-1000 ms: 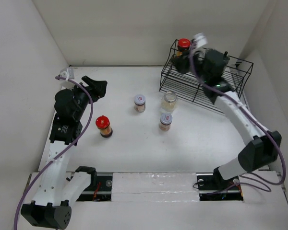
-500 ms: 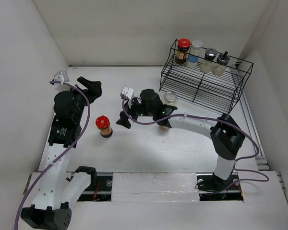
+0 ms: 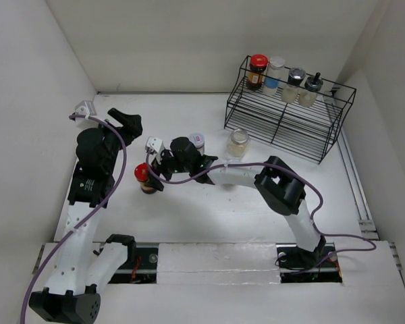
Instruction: Organize the condiment bottles
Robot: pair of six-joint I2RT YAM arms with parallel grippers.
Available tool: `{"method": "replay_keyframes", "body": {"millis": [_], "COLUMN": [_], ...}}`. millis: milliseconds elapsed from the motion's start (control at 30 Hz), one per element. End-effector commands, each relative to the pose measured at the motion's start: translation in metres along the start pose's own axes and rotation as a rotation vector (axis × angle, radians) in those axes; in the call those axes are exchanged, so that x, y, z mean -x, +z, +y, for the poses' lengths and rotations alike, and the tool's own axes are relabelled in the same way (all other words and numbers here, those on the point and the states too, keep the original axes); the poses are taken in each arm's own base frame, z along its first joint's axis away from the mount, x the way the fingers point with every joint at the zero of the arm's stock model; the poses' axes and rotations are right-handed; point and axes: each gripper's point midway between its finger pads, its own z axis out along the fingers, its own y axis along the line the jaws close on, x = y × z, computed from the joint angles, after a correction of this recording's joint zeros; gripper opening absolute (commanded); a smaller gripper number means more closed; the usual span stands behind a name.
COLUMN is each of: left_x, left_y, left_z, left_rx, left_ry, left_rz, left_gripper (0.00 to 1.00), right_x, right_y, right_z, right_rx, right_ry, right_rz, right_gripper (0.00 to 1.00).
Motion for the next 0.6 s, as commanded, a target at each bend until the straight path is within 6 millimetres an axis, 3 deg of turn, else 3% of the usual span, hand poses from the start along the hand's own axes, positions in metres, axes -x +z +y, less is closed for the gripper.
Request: {"method": "replay_keyframes", "body": {"millis": [0, 167, 200, 333, 467, 500, 567], "left_x": [0.025, 0.023, 0.027, 0.028, 0.025, 0.022, 0.018], "left_y": [-0.007, -0.007, -0.01, -0.01, -0.009, -0.006, -0.007], "left_z": [-0.018, -0.017, -0.02, -0.02, -0.02, -0.019, -0.021], "left_rx": [-0.05, -0.044, -0.057, -0.057, -0.066, -0.059, -0.072], "left_ry": [-0.014, -0.013, -0.016, -0.016, -0.015, -0.014, -0.012], "left_rz": [-0.067, -0.06, -0.076, -0.077, -0.07, -0.062, -0.041], "left_gripper": [0.74, 0.74, 0.74, 0.74, 0.74, 0.74, 0.74], "right_x": [0.048, 0.053, 0.046, 0.048, 0.073, 0.097, 0.119], "right_y": [0.017, 0.03, 0.033, 0.033, 0.009, -0.005, -0.025], "right_z": [0.008, 0.008, 0.009, 0.011, 0.014, 0.02, 0.024], "right_rx": [0.016, 0.042, 0.053, 0.055, 0.024, 0.027, 0.04], "right_ry": [-0.045, -0.022, -0.005, 0.008, -0.014, -0.025, -0.042], "right_rz": [-0.152, -0.199, -0.188, -0.212, -0.291, -0.337, -0.39], "right_gripper": [1.0, 0.99, 0.97, 0.75, 0.58, 0.58, 0.57]}}
